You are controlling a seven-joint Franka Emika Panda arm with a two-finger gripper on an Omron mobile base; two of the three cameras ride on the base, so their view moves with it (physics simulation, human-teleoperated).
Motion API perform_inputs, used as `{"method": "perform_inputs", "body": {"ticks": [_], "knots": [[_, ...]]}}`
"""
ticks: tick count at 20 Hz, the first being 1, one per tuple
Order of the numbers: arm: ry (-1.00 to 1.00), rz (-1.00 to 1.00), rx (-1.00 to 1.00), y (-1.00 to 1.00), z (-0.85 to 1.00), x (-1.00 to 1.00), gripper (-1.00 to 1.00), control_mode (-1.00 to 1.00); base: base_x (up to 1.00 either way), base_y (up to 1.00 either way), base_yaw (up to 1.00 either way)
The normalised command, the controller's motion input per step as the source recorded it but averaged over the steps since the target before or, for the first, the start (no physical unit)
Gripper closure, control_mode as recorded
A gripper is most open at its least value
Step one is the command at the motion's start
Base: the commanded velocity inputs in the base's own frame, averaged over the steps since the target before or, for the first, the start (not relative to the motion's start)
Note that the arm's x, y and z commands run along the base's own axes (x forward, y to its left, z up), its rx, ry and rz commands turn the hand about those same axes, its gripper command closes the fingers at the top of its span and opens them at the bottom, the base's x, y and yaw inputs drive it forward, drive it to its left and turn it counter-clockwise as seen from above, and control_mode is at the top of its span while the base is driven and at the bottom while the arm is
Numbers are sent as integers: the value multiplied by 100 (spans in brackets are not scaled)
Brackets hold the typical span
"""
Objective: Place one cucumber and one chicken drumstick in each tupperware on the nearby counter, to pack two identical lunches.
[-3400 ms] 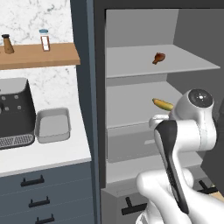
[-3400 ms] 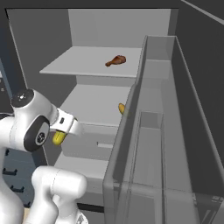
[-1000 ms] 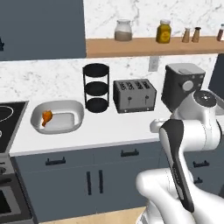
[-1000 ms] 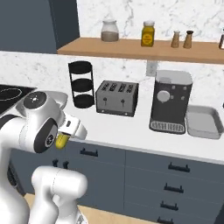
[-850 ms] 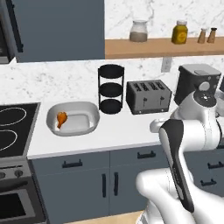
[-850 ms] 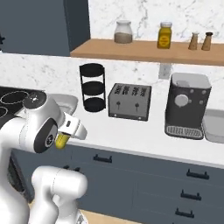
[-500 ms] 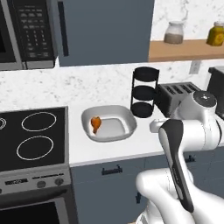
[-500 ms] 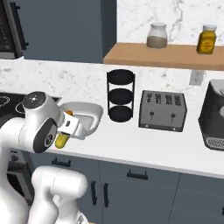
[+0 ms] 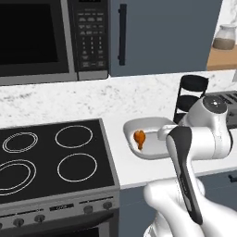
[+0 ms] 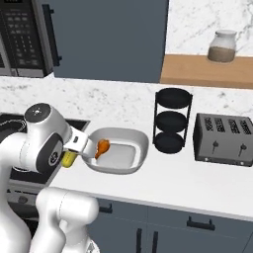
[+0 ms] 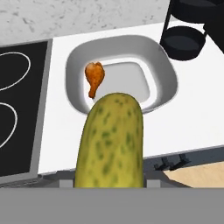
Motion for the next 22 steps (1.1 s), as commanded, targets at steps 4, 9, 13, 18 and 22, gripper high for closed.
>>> {"method": "perform_inputs", "body": {"ticks": [4,9,13,18,22], "knots": [[0,0,0,0,0,0,100,100,35,8,0],[0,0,0,0,0,0,100,100,23,-2,0],[0,0,0,0,0,5,100,-100,14,0,0],[0,0,0,0,0,25,100,-100,0,0,0],[0,-1,0,-25,-30,54,100,-100,0,0,0]]}}
